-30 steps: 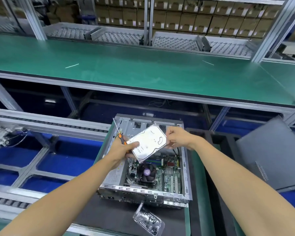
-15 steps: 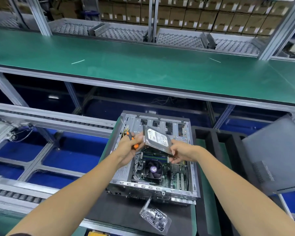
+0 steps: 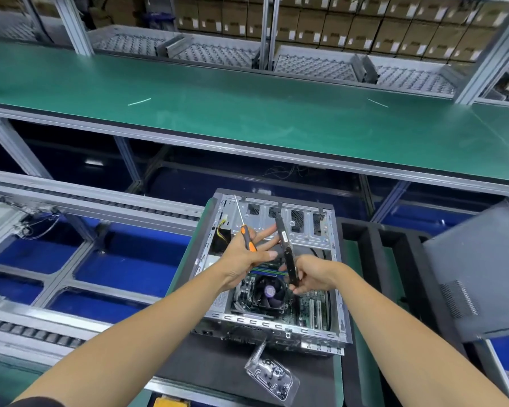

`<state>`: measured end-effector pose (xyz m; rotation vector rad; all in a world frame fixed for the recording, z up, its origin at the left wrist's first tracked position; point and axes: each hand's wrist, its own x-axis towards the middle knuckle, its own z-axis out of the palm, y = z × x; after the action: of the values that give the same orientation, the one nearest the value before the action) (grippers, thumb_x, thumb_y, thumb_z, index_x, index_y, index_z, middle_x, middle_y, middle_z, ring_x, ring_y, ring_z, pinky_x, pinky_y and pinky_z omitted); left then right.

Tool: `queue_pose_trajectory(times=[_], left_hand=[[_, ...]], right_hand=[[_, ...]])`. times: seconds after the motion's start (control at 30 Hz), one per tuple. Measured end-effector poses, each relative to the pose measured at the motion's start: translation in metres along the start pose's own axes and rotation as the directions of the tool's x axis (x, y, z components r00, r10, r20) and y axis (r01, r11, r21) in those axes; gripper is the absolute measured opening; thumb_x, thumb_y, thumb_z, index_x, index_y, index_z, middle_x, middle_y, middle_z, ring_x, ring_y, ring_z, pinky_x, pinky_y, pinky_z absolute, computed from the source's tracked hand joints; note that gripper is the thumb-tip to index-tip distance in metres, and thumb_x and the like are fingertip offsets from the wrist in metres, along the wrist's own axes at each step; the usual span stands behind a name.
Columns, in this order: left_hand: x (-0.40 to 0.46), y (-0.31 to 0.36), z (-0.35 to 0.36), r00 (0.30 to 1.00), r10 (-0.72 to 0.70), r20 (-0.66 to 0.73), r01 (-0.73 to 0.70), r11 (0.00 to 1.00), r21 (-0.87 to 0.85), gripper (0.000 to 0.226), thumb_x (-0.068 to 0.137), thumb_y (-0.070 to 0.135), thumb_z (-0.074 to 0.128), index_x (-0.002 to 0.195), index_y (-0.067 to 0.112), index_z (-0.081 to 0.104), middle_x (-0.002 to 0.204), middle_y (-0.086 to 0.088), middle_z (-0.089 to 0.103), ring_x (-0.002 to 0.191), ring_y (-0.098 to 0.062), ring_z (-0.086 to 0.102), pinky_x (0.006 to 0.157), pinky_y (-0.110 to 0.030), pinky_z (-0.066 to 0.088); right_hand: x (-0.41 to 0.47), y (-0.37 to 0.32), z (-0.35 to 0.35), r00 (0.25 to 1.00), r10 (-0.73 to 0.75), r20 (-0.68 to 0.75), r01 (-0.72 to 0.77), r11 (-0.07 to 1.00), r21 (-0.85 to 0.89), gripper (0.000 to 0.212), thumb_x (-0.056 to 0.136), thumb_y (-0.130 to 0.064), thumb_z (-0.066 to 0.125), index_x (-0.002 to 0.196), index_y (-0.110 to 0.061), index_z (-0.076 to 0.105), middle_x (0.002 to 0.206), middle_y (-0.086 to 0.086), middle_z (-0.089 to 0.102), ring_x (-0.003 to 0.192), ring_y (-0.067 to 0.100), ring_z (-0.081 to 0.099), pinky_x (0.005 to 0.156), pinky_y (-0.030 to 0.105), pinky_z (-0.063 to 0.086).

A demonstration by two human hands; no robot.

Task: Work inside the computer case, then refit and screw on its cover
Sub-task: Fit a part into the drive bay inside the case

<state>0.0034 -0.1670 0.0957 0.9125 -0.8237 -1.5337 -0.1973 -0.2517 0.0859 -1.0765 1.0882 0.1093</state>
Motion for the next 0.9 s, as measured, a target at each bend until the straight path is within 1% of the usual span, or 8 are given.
queue_pose_trajectory(times=[0.13,0.23,0.37,0.53,0.7,0.77,0.83,0.9], left_hand=[[-0.003,-0.005,0.012,1.0,0.024,0.003,-0.024,0.981,0.195,0.056,0.072,0.007,0.09,0.107,0.019,0.048,0.145,0.001,0.059,0.134,-0.016,0.056,0.098,-0.033,0.054],[-0.007,-0.025,0.024,0.971,0.033,-0.238,0.071,0.906,0.417,0.093,0.057,0.036,0.099,0.13,0.029,0.042,0.125,0.008,0.064,0.117,-0.009,0.063,0.094,-0.028,0.052],[-0.005,-0.044,0.019,0.843,0.149,-0.517,0.044,0.938,0.344,0.05,0.083,0.016,0.08,0.111,0.035,0.044,0.111,0.007,0.067,0.107,-0.011,0.065,0.08,-0.023,0.048],[-0.007,-0.042,-0.003,0.888,-0.002,-0.459,0.147,0.949,0.28,0.054,0.091,0.029,0.076,0.126,0.021,0.036,0.123,-0.001,0.065,0.114,-0.019,0.064,0.103,-0.05,0.05],[-0.005,-0.042,0.017,0.893,0.019,-0.45,0.201,0.877,0.436,0.068,0.085,0.058,0.071,0.126,0.021,0.031,0.119,0.006,0.061,0.113,-0.017,0.061,0.101,-0.044,0.05],[-0.001,-0.038,0.03,0.906,-0.041,-0.422,0.196,0.923,0.331,0.071,0.084,0.071,0.061,0.125,0.017,0.037,0.117,-0.003,0.064,0.11,-0.023,0.065,0.099,-0.049,0.053],[0.001,-0.035,0.036,0.922,-0.101,-0.373,0.185,0.963,0.198,0.061,0.093,0.067,0.054,0.126,0.017,0.042,0.119,-0.009,0.066,0.109,-0.029,0.069,0.097,-0.052,0.055],[0.0,-0.031,0.036,0.939,-0.037,-0.342,0.14,0.949,0.283,0.031,0.103,0.042,0.055,0.122,0.017,0.049,0.121,-0.011,0.067,0.107,-0.028,0.07,0.097,-0.048,0.056]], right_hand=[[0.003,0.001,0.006,0.999,0.01,0.04,-0.011,1.0,0.022,0.027,0.104,-0.004,0.029,0.119,-0.002,0.052,0.089,0.012,0.055,0.073,0.023,0.059,0.079,0.037,0.056],[0.002,0.002,0.011,0.991,0.011,0.131,-0.012,1.0,0.007,0.04,0.099,0.003,0.027,0.133,0.0,0.048,0.109,0.019,0.056,0.083,0.023,0.064,0.088,0.037,0.059],[-0.004,0.004,0.008,0.98,0.014,0.198,-0.028,0.998,0.064,0.021,0.093,0.003,0.043,0.107,-0.007,0.054,0.124,0.019,0.064,0.113,0.033,0.07,0.104,0.048,0.053],[-0.014,0.001,-0.004,0.996,-0.088,-0.008,0.088,0.994,-0.065,0.062,0.092,-0.007,0.058,0.144,-0.031,0.036,0.137,0.011,0.058,0.119,0.026,0.063,0.095,0.042,0.055],[-0.009,-0.004,0.014,0.979,-0.191,-0.073,0.182,0.977,-0.109,0.09,0.074,-0.026,0.075,0.148,-0.027,0.024,0.132,0.013,0.05,0.114,0.032,0.063,0.096,0.046,0.056],[-0.003,-0.005,0.023,0.975,-0.202,-0.098,0.184,0.969,-0.164,0.1,0.062,-0.033,0.078,0.145,-0.024,0.024,0.126,0.015,0.049,0.105,0.029,0.064,0.085,0.043,0.058],[-0.003,-0.005,0.028,0.966,-0.241,-0.09,0.226,0.962,-0.153,0.093,0.061,-0.033,0.076,0.143,-0.021,0.034,0.118,0.016,0.058,0.096,0.021,0.066,0.079,0.03,0.051],[-0.004,-0.003,0.024,0.946,-0.311,-0.094,0.298,0.945,-0.133,0.06,0.071,-0.021,0.069,0.129,-0.015,0.056,0.115,0.02,0.064,0.105,0.019,0.069,0.081,0.024,0.05]])
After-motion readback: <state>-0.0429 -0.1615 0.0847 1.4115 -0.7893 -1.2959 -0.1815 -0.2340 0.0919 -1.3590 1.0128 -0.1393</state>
